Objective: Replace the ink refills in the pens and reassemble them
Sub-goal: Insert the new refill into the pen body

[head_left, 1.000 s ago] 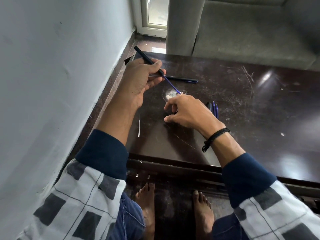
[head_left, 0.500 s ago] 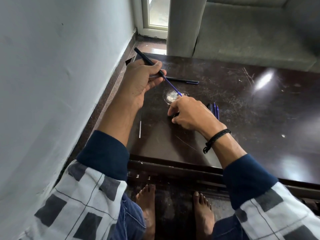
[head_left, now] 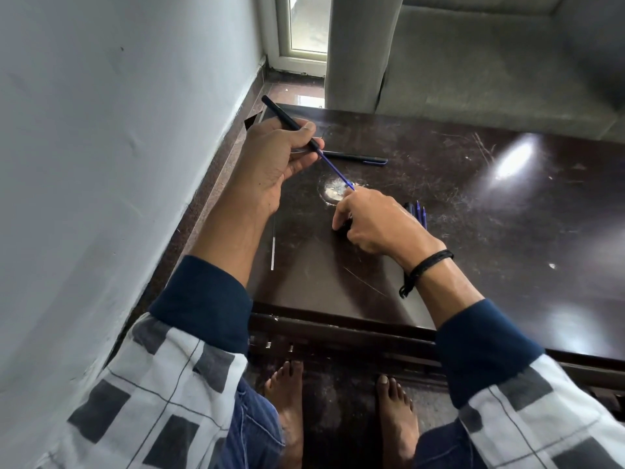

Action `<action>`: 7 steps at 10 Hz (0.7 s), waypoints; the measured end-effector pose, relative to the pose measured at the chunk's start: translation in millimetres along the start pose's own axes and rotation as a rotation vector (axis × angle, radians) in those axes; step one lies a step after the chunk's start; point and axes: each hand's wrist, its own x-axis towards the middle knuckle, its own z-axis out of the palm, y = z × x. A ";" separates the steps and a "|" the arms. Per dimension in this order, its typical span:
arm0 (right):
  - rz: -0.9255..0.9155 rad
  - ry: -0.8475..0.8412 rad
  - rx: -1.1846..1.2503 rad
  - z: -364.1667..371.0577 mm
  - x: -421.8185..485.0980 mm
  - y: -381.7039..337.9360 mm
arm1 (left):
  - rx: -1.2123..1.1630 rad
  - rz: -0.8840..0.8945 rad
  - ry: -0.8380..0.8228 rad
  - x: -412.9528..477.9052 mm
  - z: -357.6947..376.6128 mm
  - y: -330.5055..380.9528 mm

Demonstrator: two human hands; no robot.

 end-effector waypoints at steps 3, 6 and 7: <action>0.062 0.043 0.082 -5.5 0.6 6.8 | -0.010 0.003 0.011 -1.1 -0.4 1.6; 0.021 0.010 0.027 -4.4 -0.4 6.8 | -0.021 0.011 0.037 -1.4 -0.9 3.8; 0.015 -0.010 0.005 -4.4 -0.3 6.7 | -0.036 0.012 0.057 -1.1 -1.5 5.0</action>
